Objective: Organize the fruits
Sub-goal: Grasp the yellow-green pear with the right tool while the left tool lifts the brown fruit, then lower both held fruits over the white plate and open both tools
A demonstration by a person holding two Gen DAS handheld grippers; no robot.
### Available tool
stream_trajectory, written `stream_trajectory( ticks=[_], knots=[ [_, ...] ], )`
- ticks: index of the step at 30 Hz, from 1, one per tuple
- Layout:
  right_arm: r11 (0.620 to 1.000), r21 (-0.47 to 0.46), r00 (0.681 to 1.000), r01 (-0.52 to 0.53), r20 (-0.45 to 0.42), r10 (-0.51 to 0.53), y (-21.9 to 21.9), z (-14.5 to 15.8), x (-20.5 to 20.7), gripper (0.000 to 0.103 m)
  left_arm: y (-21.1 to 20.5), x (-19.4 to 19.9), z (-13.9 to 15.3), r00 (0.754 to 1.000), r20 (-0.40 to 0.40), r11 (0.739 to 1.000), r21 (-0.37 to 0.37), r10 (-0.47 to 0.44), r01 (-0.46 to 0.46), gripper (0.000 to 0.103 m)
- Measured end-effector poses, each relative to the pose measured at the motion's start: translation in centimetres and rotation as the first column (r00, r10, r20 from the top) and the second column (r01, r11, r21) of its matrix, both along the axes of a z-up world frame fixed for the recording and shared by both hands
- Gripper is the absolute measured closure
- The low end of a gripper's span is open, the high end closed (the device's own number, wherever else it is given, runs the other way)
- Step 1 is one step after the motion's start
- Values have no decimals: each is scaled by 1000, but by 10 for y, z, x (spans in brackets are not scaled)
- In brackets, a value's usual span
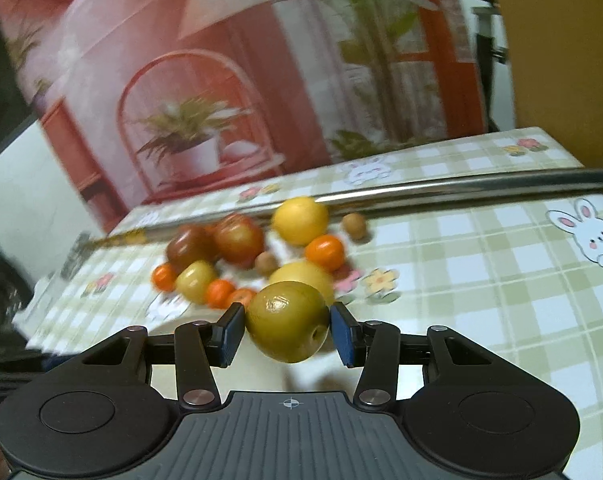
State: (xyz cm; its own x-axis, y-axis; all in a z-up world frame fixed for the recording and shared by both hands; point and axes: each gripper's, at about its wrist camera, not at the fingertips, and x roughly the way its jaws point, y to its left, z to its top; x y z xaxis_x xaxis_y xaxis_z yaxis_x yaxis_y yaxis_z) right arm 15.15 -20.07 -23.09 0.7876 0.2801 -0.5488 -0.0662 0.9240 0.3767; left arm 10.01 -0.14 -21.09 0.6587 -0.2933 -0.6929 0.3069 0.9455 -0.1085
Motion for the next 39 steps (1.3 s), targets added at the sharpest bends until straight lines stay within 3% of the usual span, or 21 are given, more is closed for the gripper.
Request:
stream_trajectory(
  ticks=[7,11,14,18,30,39],
  knots=[
    [985,-101,990,-140,-30,137,46,7,-12,60,-1,-8,-6,1000,0,1000,21,19,-19,75],
    [975,-138,983,-176,-83,166,61,-2,-17,60,3,-9,-11,1000,-9,999,21,27,-27,76],
    [971,-156,979,-184,-116,167,67,-10,-20,60,6,-9,-17,999,-46,999,-23,29,-30,76],
    [942,-271,977,-199,-126,171,83,-17,-24,60,1,-12,-19,999,-29,1000,4,14,-14,76],
    [939,-280,977,-201,-132,170,85,-16,-26,59,-7,-19,-21,1000,11,997,72,-4,3,75],
    [942,-279,979,-187,-136,154,83,-13,-27,59,-8,-22,-20,1000,17,997,82,-9,8,75]
  ],
)
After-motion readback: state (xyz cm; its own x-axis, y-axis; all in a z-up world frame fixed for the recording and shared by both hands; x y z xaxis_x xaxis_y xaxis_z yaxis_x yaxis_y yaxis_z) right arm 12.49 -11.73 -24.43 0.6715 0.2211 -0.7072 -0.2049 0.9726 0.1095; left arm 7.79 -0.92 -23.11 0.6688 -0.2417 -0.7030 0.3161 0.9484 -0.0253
